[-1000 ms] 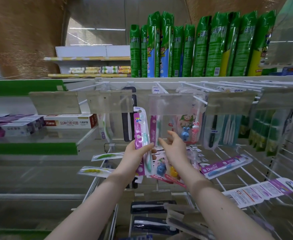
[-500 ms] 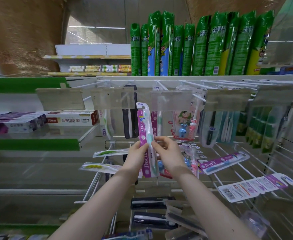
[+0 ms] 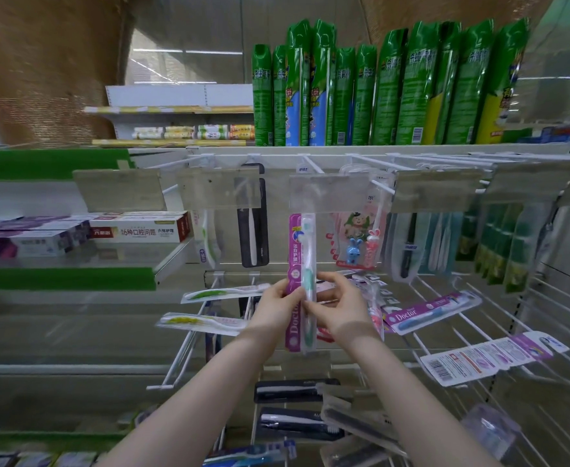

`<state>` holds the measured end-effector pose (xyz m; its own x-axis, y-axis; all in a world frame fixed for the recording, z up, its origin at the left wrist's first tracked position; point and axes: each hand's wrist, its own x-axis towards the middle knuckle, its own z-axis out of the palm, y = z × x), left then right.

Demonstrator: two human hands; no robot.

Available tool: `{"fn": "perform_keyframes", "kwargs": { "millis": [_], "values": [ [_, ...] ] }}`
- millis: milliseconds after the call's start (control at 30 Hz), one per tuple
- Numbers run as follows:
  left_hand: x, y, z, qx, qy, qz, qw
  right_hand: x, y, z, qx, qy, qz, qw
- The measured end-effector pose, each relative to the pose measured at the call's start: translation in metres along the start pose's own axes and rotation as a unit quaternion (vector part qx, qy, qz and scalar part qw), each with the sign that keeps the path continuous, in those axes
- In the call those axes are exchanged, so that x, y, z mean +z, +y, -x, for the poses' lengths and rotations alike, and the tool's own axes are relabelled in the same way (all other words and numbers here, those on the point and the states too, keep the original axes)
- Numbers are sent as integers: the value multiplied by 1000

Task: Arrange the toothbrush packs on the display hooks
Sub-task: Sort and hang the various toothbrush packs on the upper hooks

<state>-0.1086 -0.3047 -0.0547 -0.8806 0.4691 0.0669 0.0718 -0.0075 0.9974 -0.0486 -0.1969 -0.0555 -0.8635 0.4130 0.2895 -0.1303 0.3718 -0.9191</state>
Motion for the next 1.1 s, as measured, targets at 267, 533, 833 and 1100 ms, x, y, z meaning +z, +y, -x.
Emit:
{"fn": "perform_keyframes", "kwargs": {
  "millis": [267, 533, 833, 1100],
  "values": [
    [13, 4, 0, 37, 21, 17, 999, -17, 3, -2, 26, 55, -38, 997],
    [10, 8, -2, 58, 51, 58, 995, -25, -13, -5, -35, 84, -5, 996],
    [3, 8, -3, 82, 70, 76, 991, -19, -10, -8, -48, 83, 44, 994],
    [0, 11, -10, 92, 84, 85, 989, -12, -13, -17, -53, 70, 84, 993]
  ]
}}
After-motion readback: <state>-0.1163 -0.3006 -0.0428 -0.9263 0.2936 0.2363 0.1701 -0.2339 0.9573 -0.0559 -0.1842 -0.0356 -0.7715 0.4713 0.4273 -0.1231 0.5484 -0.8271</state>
